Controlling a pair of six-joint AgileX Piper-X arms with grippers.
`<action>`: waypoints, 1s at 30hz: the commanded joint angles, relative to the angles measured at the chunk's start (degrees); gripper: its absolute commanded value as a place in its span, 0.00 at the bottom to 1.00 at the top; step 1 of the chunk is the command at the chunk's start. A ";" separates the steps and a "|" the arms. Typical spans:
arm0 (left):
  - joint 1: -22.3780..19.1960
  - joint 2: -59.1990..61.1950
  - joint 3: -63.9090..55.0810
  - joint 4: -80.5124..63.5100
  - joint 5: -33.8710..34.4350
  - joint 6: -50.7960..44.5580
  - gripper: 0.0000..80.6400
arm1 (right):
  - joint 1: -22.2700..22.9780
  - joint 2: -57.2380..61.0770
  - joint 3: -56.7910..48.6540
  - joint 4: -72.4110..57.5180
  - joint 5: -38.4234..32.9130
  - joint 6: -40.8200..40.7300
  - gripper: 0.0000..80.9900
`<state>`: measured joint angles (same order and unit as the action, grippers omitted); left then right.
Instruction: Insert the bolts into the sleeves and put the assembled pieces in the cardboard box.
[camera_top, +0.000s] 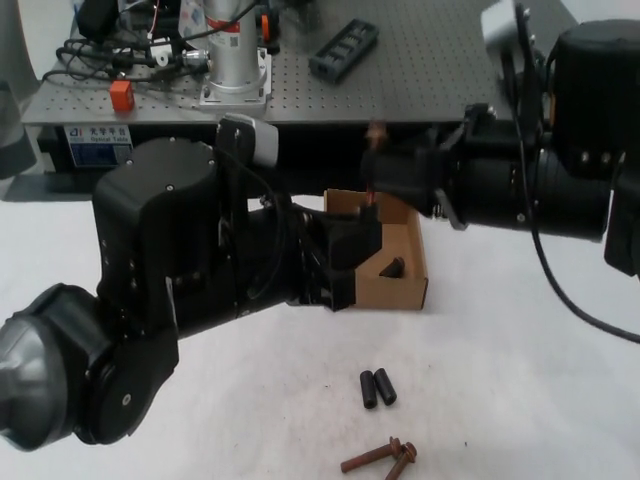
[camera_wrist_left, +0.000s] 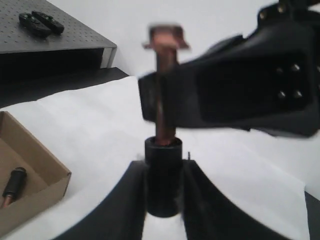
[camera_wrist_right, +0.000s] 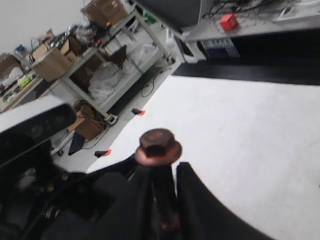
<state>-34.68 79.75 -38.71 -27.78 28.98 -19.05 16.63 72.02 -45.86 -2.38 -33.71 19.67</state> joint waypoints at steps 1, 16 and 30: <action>0.14 -0.67 -0.57 -2.03 -1.89 0.42 0.01 | 0.19 -1.32 -0.18 0.31 -2.35 -1.55 0.49; 3.59 31.53 -45.03 39.65 -15.33 1.50 0.01 | -17.80 -15.10 -0.33 29.07 16.46 -14.63 0.46; 3.59 63.40 -91.49 78.51 -20.99 12.28 0.00 | -11.97 -9.69 -0.24 45.79 22.90 -14.62 0.42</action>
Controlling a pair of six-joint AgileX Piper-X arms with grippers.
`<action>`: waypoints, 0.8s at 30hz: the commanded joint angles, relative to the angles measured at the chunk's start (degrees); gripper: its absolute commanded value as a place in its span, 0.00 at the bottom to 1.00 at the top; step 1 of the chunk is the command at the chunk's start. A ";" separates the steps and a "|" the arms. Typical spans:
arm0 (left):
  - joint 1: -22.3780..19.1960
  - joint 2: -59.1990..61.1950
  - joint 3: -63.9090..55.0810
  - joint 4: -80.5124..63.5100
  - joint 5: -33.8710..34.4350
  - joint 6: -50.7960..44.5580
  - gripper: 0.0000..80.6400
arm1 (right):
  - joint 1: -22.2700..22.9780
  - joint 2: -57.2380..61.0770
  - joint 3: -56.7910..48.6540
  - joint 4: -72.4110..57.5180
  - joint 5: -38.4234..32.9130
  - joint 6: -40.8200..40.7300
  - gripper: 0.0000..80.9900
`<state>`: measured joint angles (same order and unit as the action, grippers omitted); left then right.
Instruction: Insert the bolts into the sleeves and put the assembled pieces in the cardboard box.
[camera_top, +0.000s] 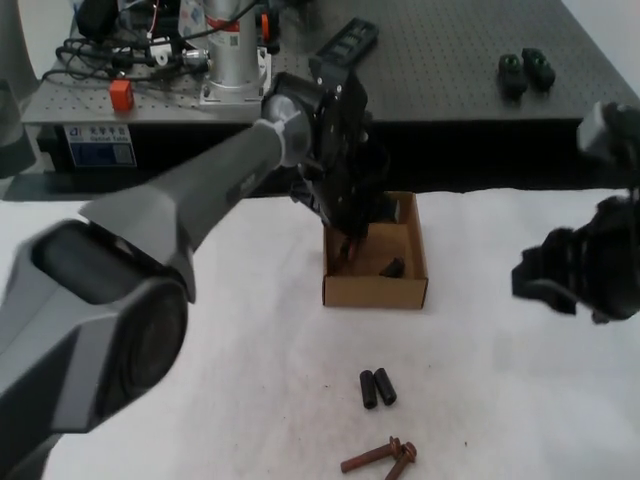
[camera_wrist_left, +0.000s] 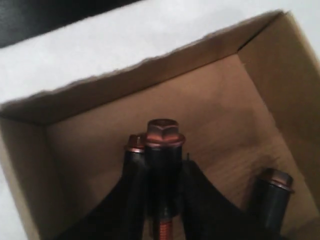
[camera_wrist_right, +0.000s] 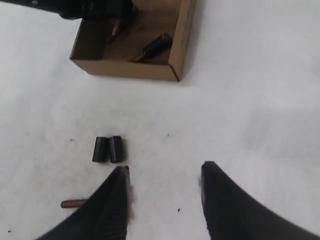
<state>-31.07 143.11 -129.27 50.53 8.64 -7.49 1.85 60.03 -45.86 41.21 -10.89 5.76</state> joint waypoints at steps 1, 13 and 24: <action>-0.02 0.17 -0.93 0.71 -0.68 0.72 0.02 | 3.78 3.19 -0.24 2.56 0.09 -0.71 0.42; 0.32 -7.37 -1.06 5.81 -1.69 3.69 0.37 | 12.93 23.65 -3.74 -3.32 1.37 -3.16 0.42; 3.45 -27.44 19.25 5.69 -7.55 6.31 0.30 | 18.46 45.05 -20.69 1.04 3.98 -9.86 0.42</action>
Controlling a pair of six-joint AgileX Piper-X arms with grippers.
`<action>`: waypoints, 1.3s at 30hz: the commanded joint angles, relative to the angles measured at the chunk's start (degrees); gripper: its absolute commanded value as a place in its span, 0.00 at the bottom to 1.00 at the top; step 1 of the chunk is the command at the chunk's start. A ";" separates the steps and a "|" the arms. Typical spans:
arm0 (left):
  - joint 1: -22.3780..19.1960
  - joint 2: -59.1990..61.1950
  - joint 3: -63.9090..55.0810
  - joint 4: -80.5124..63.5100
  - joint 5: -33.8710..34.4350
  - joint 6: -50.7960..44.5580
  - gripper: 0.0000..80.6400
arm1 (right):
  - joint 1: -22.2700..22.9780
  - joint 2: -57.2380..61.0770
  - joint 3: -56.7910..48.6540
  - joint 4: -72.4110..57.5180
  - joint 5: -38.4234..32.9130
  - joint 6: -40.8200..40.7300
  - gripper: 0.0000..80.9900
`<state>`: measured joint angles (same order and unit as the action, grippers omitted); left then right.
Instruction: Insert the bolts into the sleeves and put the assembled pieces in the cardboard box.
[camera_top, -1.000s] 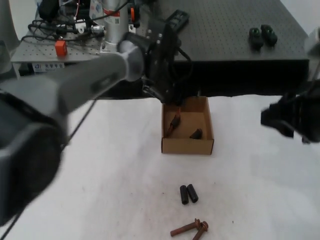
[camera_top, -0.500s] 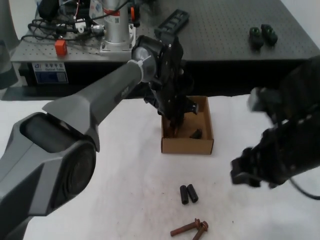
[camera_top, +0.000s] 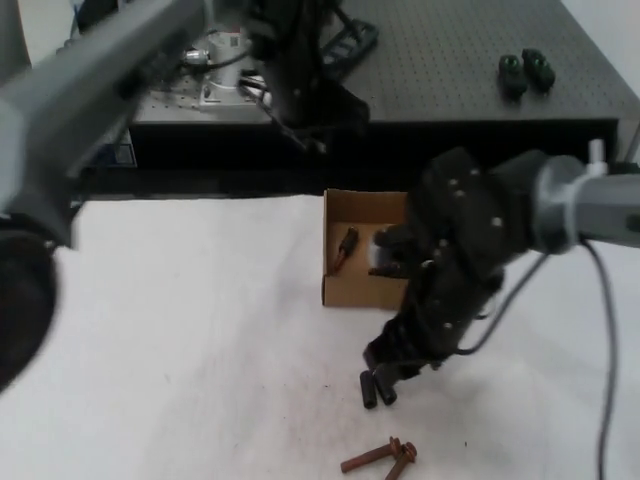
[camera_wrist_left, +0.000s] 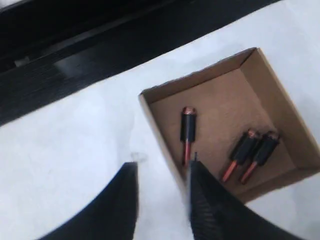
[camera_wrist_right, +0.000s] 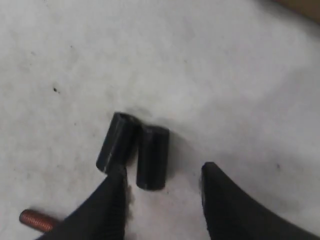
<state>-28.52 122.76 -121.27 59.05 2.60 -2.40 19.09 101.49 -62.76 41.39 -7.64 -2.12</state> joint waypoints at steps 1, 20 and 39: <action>1.03 -8.80 14.06 -4.26 -1.50 1.54 0.30 | 1.46 4.42 -4.42 1.01 0.76 -2.24 0.42; -0.67 -25.09 45.18 -9.22 15.82 11.95 0.30 | 1.54 9.36 -5.38 5.65 5.78 -8.25 0.01; -18.16 -14.73 47.18 -15.35 10.49 33.45 0.37 | -14.50 -20.53 14.14 5.66 4.28 -3.44 0.03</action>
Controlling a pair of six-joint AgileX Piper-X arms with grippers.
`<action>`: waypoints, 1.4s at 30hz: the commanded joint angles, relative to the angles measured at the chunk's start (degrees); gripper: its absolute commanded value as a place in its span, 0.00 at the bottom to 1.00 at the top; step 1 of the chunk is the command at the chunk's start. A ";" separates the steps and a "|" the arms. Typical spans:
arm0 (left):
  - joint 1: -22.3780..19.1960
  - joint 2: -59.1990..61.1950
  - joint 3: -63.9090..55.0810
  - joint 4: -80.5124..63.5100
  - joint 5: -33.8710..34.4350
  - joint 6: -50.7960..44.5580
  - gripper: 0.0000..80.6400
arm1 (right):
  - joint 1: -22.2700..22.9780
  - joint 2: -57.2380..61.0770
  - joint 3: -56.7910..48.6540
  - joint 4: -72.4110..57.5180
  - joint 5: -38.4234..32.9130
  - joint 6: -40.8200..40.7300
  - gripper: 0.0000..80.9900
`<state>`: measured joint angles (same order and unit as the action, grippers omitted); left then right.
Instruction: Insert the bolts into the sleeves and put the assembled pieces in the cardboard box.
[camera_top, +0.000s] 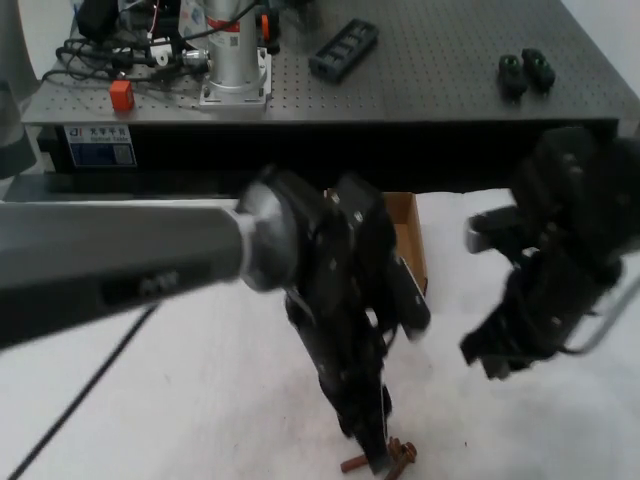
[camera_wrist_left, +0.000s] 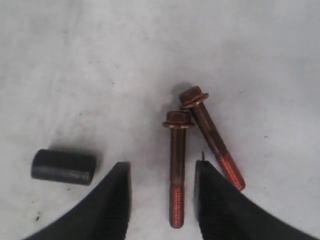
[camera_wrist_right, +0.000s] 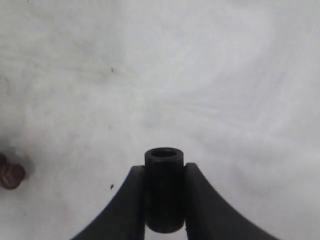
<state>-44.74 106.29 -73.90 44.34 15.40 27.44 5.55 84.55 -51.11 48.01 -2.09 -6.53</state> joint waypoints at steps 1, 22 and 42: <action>-2.19 2.19 -0.19 -1.09 -2.30 3.85 0.37 | -1.27 -5.44 3.93 -1.27 -1.55 1.68 0.03; -2.37 7.92 -1.36 -7.09 -3.18 0.37 0.00 | -1.47 -16.79 8.72 -1.24 -2.05 3.49 0.03; 10.65 -22.79 27.62 -74.48 22.63 -61.75 0.01 | 12.32 -30.62 31.39 -51.44 -31.33 26.68 0.03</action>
<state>-34.13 84.13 -45.97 -26.77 37.26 -32.58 16.74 53.62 -19.41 2.65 -32.27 17.97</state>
